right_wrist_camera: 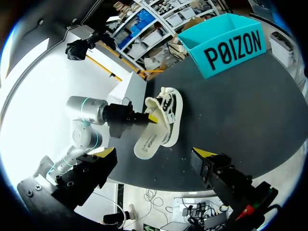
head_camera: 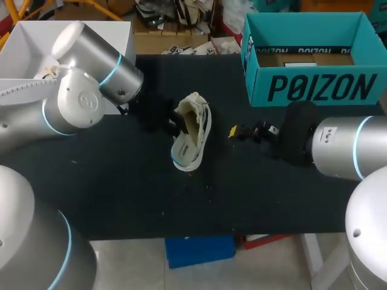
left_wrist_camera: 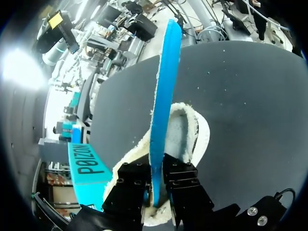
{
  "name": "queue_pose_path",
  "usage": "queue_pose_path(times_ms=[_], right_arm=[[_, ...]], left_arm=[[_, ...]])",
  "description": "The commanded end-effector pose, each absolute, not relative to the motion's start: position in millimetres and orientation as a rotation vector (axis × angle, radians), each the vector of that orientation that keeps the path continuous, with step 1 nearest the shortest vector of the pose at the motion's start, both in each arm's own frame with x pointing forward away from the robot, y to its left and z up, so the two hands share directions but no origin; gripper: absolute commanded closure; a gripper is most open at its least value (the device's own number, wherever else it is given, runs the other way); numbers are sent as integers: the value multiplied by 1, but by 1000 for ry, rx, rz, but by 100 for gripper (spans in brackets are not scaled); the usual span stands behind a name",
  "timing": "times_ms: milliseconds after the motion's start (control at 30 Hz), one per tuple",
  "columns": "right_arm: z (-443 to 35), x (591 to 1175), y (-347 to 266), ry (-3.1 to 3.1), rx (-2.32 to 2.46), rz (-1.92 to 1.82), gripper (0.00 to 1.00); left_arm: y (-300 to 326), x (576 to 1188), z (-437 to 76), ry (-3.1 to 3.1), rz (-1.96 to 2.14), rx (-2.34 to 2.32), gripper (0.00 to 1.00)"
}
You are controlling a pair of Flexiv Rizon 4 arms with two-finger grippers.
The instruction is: Take the shoe out of the shoebox, open the shoe tongue, remove and reinsert the insole, then place the shoe into the shoebox
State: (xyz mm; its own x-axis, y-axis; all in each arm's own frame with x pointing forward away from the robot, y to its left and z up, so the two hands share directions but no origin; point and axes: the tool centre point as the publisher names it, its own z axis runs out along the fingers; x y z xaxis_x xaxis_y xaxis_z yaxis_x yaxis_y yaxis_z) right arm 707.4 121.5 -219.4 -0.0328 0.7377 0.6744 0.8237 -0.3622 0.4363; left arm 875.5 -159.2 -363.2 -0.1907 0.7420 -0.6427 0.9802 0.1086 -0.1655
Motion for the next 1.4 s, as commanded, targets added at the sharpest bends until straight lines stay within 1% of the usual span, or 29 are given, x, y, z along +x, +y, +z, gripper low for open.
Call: queue_pose_path(times_ms=[33,100,133,200,367,500,833,900,933,967,1400], right_arm=[[-222,706,123,-1710,-2120,-1373,0],[-222,706,123,-1710,-2120,-1373,0],[-222,706,123,-1710,-2120,-1373,0],[-222,706,123,-1710,-2120,-1373,0],[-222,706,123,-1710,-2120,-1373,0],[-222,706,123,-1710,-2120,-1373,0],[-222,706,123,-1710,-2120,-1373,0],[-222,706,123,-1710,-2120,-1373,0],[-222,706,123,-1710,-2120,-1373,0],[-222,706,123,-1710,-2120,-1373,0],[-222,706,123,-1710,-2120,-1373,0]], left_arm=[[-152,864,-359,1994,-796,1685,80],[-151,862,-359,1994,-798,1688,76],[-151,861,-360,1994,-800,1689,79],[-151,859,-360,1995,-803,1692,78],[-151,853,-358,1990,-811,1700,77],[-150,846,-354,1977,-815,1713,73],[-142,825,-350,1953,-833,1754,75],[-141,823,-351,1953,-836,1762,78],[-141,822,-353,1953,-840,1767,87],[-141,822,-354,1953,-844,1773,100],[-149,829,-361,1936,-842,1786,100]])
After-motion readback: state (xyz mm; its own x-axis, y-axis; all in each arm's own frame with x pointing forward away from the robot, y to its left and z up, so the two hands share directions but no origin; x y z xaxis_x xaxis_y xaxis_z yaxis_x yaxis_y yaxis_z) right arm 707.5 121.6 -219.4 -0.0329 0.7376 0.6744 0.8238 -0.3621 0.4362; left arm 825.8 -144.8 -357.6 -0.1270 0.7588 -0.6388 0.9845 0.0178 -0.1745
